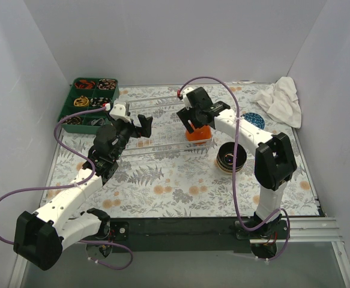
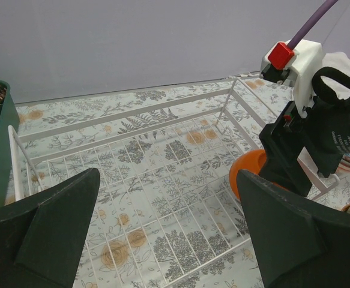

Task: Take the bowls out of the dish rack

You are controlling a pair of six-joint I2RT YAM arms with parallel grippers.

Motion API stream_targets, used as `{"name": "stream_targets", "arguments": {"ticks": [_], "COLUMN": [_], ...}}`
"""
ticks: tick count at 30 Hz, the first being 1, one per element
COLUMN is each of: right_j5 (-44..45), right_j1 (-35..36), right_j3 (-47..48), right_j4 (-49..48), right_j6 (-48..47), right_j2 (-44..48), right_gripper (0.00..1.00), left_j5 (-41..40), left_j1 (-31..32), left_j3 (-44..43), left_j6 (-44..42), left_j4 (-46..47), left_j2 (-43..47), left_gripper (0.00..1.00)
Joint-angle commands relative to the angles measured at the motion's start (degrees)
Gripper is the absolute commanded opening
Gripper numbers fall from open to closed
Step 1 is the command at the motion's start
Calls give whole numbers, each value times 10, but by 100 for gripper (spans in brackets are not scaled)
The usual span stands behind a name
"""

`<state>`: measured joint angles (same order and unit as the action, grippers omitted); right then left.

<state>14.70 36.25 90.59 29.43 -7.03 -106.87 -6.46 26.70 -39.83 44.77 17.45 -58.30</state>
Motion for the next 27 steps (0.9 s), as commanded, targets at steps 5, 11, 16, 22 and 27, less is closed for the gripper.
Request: {"name": "stream_targets", "arguments": {"ticks": [5,11,16,22,27], "right_j5": [-71,-51,-71,-94,-93], "right_j1": [-11,-11,-12,-11,-11], "right_j3": [-27,-36,-38,-31,-20], "right_j4": [-21,-21,-24,-45,-53], "right_j6": [21,37,41,61,81], "right_j2": [0,-7,-11,3,17], "right_gripper": [84,78,69,44,30], "left_j5": [2,4,7,5,6], "left_j1": [-2,-2,-2,-2,-2], "left_j3": [-13,-15,-15,-16,-16], "left_j6": [-8,-8,-8,-8,-8], "left_j4": [-7,-8,-8,-9,-10], "left_j2": [0,-1,-3,-3,-5], "left_gripper": [98,98,98,98,98]}}
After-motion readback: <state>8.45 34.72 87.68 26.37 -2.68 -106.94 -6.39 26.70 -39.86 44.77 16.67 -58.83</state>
